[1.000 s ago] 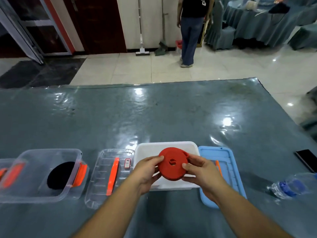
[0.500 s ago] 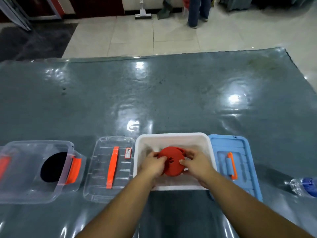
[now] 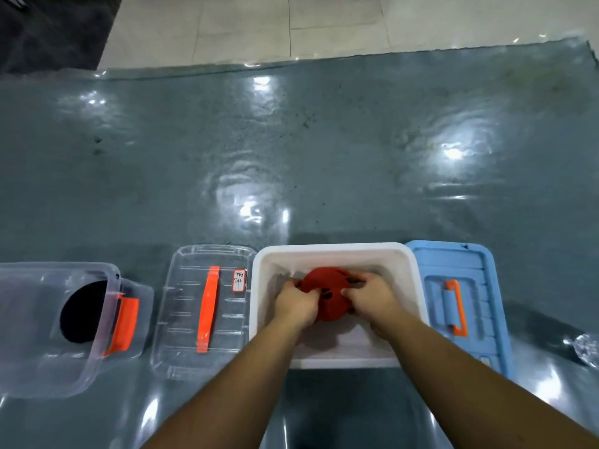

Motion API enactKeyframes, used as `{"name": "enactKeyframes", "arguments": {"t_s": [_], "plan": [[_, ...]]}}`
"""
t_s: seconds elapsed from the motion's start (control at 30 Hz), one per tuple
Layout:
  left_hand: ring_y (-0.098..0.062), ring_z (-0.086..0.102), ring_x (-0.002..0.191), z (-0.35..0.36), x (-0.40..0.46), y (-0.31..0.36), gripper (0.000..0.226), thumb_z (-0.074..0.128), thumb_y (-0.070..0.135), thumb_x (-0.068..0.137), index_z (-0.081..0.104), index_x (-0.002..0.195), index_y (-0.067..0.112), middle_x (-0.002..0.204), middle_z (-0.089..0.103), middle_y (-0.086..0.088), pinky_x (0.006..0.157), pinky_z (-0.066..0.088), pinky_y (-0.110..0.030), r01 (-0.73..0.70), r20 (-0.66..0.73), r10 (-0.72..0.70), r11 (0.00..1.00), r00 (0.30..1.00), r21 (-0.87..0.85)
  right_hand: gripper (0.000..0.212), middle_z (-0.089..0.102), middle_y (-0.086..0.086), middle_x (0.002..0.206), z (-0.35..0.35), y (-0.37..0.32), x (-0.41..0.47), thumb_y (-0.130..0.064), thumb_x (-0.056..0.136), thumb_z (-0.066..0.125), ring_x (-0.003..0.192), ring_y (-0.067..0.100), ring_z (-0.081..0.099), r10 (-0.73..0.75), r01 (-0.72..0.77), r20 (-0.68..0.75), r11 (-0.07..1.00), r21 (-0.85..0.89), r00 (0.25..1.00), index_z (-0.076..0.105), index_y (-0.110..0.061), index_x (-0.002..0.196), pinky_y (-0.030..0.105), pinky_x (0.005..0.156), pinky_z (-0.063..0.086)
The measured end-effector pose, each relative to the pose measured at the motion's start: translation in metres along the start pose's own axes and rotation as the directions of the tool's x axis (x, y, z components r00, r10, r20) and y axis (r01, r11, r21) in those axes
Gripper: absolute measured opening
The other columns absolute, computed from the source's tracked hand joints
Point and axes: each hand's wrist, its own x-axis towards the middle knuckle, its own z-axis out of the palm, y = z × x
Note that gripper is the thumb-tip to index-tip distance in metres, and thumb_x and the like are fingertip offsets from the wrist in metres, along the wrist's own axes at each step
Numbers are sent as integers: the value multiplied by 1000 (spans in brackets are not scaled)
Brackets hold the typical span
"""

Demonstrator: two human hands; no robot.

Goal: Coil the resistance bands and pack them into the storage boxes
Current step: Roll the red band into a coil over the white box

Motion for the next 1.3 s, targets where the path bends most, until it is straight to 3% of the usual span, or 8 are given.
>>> {"name": "enactKeyframes", "arguments": {"t_s": [0.13,0.3,0.43,0.6,0.87,1.07,1.2,1.3], "plan": [[-30,69,103,5,0,-6,21,70,26,92,60,110,21,112,73,-8,92,56,-41,-29,-31,29,1000,999,-3,49,77,4,112,0,-1,-1,6,85,64,104,24,72,-41,40,-23,999,-28,999,71,-19,127,48,99,57],[-29,71,93,6,6,-11,24,76,25,88,64,108,20,101,73,-6,87,60,-43,-45,-47,43,998,998,-49,51,74,1,120,3,-2,-4,2,87,63,111,21,68,-74,70,-36,993,-95,997,67,-21,133,44,105,53],[-28,71,88,7,12,-15,24,79,27,85,63,102,22,95,72,-2,82,62,-48,-41,-33,39,997,999,-71,40,71,1,115,1,-5,-7,-2,91,65,111,22,65,-28,19,-74,992,-127,997,68,-15,129,38,105,50],[-29,71,89,9,13,-14,26,80,30,85,61,102,23,95,71,-2,81,62,-48,-53,-40,51,998,998,-37,39,71,9,124,0,-1,-3,-7,94,65,115,30,67,47,-53,-54,992,-115,997,65,-11,133,48,106,52],[-31,71,100,2,7,-4,37,77,31,90,60,120,17,108,70,-5,88,59,-41,-37,11,37,998,999,49,30,75,15,114,-4,-7,-2,-14,96,66,101,34,71,73,-79,-34,973,-217,997,69,-8,126,48,93,59],[-34,75,87,-6,2,0,38,78,35,84,64,112,14,104,75,-12,79,64,-46,-3,64,-1,998,998,68,41,70,7,101,-7,-17,-27,-22,93,63,90,22,66,17,-56,-88,883,-465,996,51,-12,130,36,79,53],[-28,70,71,-21,-15,4,32,74,32,86,61,108,13,92,71,-10,65,63,-39,19,131,-26,998,991,56,34,70,3,93,-14,-26,-51,-20,92,59,82,20,66,-67,24,-60,839,-543,996,57,-12,125,32,70,51],[-28,66,69,-30,-32,8,32,68,26,85,64,111,8,86,68,-11,72,66,-46,-3,176,-11,997,984,82,25,73,5,101,-21,-34,-71,-21,94,57,86,23,65,-167,103,-55,799,-593,984,64,-16,118,31,72,50]]}}
